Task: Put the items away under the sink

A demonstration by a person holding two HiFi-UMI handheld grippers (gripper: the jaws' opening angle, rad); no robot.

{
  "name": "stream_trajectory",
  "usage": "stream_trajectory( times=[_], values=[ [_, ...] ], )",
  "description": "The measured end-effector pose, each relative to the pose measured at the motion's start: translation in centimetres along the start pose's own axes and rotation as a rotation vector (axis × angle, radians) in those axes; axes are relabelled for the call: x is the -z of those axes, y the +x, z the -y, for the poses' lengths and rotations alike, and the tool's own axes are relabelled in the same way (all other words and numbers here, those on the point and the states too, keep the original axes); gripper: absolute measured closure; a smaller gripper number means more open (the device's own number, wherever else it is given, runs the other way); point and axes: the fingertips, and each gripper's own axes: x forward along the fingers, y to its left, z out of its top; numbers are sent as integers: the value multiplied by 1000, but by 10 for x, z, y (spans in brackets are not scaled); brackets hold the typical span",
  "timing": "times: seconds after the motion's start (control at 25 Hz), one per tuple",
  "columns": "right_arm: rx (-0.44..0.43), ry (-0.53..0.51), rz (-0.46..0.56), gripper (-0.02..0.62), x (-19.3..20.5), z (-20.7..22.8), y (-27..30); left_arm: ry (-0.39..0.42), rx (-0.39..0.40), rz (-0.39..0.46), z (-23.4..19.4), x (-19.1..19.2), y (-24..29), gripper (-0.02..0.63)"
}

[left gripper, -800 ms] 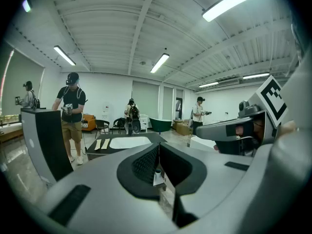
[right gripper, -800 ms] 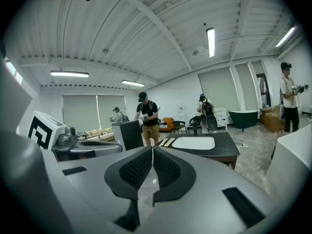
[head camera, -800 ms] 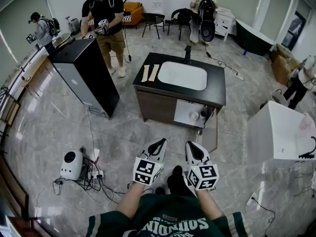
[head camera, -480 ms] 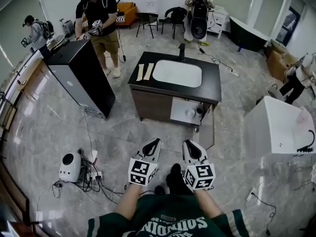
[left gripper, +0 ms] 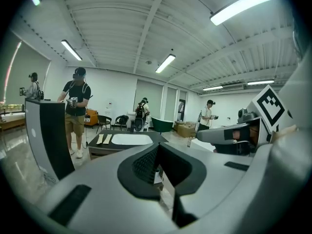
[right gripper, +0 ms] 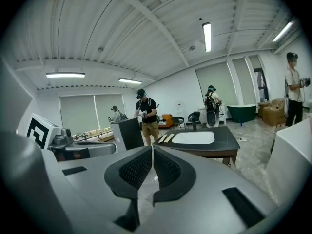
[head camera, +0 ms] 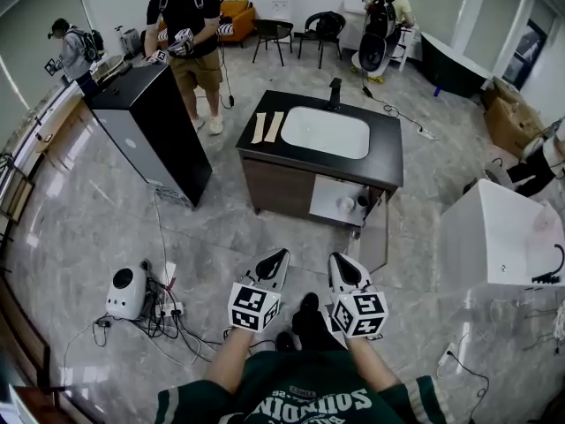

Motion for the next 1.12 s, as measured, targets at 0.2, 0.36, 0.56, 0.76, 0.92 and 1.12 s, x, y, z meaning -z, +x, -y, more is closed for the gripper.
stream_trajectory(
  times=[0.2,0.36,0.56,0.76,0.92,1.12],
  values=[
    [4,-25,-1,551,-15,9,42,-23,12,-22,-21,-2,31,595],
    [-35,-25,3,551,-34,20,89,-17,23,-37,-41,-9,70,595],
    [-64,-1,-12,551,-56,43,144,3,13,-45,-70,-31,118,595],
    [-99,-18,-24,551,-76,65,181,-12,-24,-40,-98,-46,159,595],
    [-107,-31,-16,551,-90,79,204,-14,-46,-32,-115,-54,180,595],
    [-110,-11,-31,551,-92,93,227,-20,-59,-31,-135,-59,203,595]
  ],
)
